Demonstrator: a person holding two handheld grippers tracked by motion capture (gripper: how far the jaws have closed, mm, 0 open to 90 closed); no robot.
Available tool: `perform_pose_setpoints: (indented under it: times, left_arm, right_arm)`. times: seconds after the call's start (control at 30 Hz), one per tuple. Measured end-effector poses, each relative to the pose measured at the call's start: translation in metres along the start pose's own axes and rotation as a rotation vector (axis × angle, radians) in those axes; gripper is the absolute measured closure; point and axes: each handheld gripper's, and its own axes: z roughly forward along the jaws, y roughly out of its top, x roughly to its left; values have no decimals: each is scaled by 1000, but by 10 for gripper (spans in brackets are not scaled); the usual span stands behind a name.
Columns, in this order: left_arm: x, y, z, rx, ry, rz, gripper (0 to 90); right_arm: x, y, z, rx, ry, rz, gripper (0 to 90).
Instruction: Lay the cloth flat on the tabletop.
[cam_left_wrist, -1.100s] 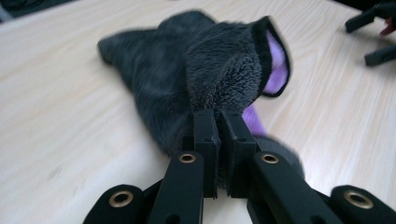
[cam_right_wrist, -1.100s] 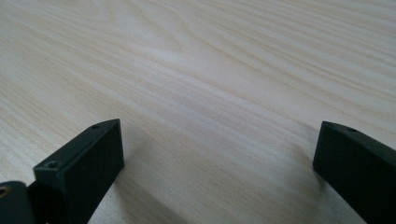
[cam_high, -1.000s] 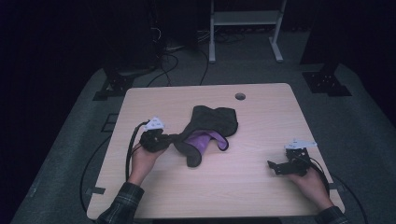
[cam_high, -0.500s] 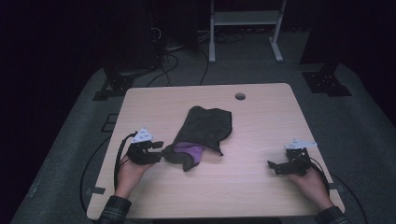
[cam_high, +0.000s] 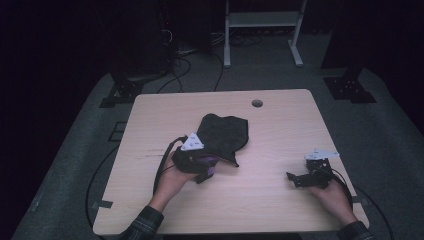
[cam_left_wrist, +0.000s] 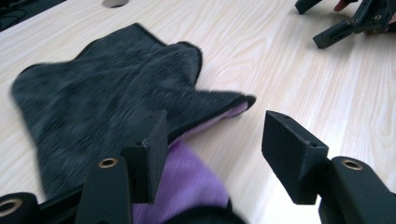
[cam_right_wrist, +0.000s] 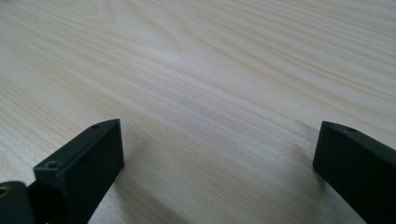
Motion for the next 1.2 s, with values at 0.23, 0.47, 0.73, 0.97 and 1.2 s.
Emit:
perform_pose_setpoints:
  times: [0.23, 0.47, 0.73, 0.97, 1.2]
  left_arm:
    - [-4, 9, 34, 56, -8, 36, 399]
    - [-3, 2, 66, 156, 37, 66, 458]
    - [3, 9, 65, 154, 36, 53, 863]
    - [34, 15, 15, 4, 83, -38, 863]
    - [65, -1, -21, -60, 159, -137, 862]
  right_arm:
    - [0, 0, 0, 0, 0, 0, 9]
    - [0, 0, 0, 0, 0, 0, 9]
    - [0, 0, 0, 0, 0, 0, 9]
    - [0, 0, 0, 0, 0, 0, 9]
    - [-1, 0, -1, 7, -4, 4, 33]
